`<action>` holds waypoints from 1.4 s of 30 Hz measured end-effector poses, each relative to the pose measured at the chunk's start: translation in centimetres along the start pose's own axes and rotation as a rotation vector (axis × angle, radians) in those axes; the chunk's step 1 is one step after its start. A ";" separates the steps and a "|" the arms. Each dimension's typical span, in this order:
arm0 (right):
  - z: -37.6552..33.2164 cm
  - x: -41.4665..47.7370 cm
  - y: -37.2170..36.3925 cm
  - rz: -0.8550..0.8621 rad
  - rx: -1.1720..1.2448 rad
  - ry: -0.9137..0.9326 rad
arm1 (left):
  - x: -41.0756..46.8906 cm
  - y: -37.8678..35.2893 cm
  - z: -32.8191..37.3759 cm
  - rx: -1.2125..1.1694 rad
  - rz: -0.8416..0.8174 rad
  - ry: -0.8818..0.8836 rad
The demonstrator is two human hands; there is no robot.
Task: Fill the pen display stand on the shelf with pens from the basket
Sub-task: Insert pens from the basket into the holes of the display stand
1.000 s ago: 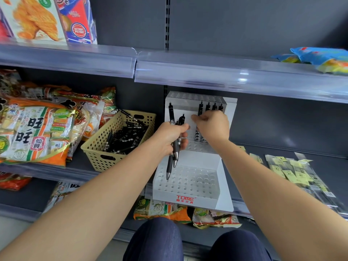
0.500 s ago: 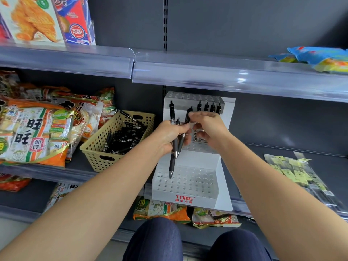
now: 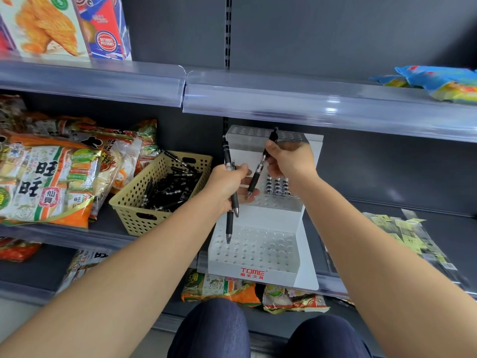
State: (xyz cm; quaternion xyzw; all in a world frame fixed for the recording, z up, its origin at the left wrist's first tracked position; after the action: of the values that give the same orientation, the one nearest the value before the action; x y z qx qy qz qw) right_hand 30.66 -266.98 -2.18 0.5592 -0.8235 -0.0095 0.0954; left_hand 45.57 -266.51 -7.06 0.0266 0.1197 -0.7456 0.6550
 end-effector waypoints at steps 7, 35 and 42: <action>-2.1 0.0 0.9 0.234 -0.086 0.205 | 0.0 0.7 -0.1 0.140 0.039 0.023; -1.6 0.5 -0.1 0.251 -0.614 0.341 | 0.2 1.7 1.0 -0.053 0.137 -0.141; -0.3 0.3 -0.3 0.209 -0.647 0.356 | 0.6 1.1 0.6 -0.126 0.111 -0.120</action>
State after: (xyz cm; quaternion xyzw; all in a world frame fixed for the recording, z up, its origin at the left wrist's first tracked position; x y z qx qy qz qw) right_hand 30.92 -267.30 -1.85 0.4061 -0.8011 -0.1620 0.4088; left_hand 46.65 -267.37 -6.76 -0.0527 0.1255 -0.6993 0.7017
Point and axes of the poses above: each hand's wrist, its own x-axis towards the middle knuckle, its own y-axis out of the back of the hand, z = x × y, the point moved 8 cm from there along x, towards the middle knuckle
